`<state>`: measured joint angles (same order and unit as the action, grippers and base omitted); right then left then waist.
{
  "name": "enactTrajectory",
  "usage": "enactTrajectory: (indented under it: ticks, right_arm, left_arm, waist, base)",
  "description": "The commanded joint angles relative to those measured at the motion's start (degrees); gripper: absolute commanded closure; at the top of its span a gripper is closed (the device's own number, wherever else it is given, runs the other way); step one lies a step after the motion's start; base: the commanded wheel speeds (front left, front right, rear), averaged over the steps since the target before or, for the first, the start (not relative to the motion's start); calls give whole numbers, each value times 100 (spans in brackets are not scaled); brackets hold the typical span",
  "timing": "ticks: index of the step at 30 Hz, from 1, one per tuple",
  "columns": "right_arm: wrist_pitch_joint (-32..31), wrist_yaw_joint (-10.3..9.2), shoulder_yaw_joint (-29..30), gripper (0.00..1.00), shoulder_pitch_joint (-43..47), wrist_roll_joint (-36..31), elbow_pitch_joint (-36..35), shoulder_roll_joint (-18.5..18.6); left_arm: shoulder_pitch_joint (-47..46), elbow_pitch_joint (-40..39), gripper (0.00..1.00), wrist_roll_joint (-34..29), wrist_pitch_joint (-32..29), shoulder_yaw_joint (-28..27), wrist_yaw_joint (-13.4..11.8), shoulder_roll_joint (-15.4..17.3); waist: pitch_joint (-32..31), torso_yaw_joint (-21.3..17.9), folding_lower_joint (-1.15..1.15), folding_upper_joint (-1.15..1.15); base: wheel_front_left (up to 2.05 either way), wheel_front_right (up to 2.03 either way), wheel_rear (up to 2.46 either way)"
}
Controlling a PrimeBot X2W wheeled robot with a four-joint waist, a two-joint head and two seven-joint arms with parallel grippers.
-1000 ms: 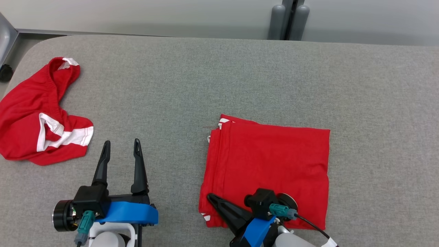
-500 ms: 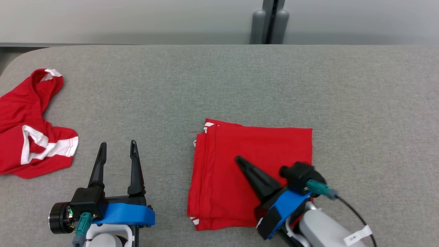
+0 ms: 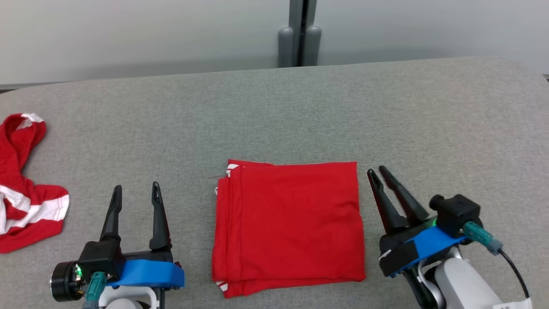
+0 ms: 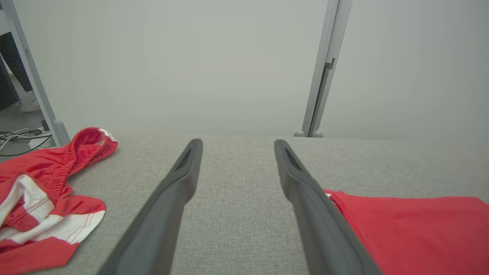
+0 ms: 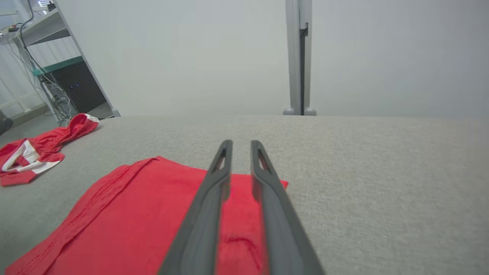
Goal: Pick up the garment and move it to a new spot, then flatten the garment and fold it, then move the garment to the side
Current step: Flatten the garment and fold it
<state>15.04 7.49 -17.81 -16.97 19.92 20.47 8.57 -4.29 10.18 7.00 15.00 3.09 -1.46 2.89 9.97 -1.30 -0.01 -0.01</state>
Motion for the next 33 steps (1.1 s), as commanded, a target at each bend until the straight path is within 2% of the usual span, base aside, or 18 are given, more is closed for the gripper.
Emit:
enactTrajectory:
  ticks: [1, 2, 12, 19, 33]
  right_arm:
    - [18, 1, 108, 14, 102, -70, -74, 23]
    - [19, 2, 180, 0, 141, -105, -115, 21]
    - [18, 2, 1000, 0, 675, -317, -477, -51]
    - [18, 1, 1290, 0, 1103, -486, -724, -113]
    - [18, 1, 1254, 0, 1474, -791, -990, -337]
  left_arm:
    - [38, -12, 0, -33, 25, -34, 16, -3]
    - [46, -16, 0, -44, 25, -66, 16, -3]
    - [147, -72, 0, -110, 25, -248, 83, -2]
    - [294, -92, 0, -177, 25, -334, 91, -2]
    - [401, -76, 0, -271, 25, -520, 138, -3]
  waist:
    - [-64, -87, 1, 1]
    - [-81, -122, 1, 1]
    - [-227, -268, 1, 1]
    - [-352, -263, 1, 1]
    - [-477, -131, 1, 1]
  base:
    - [0, 0, 0]
    - [0, 0, 0]
    - [0, 0, 0]
    - [0, 0, 0]
    - [0, 0, 0]
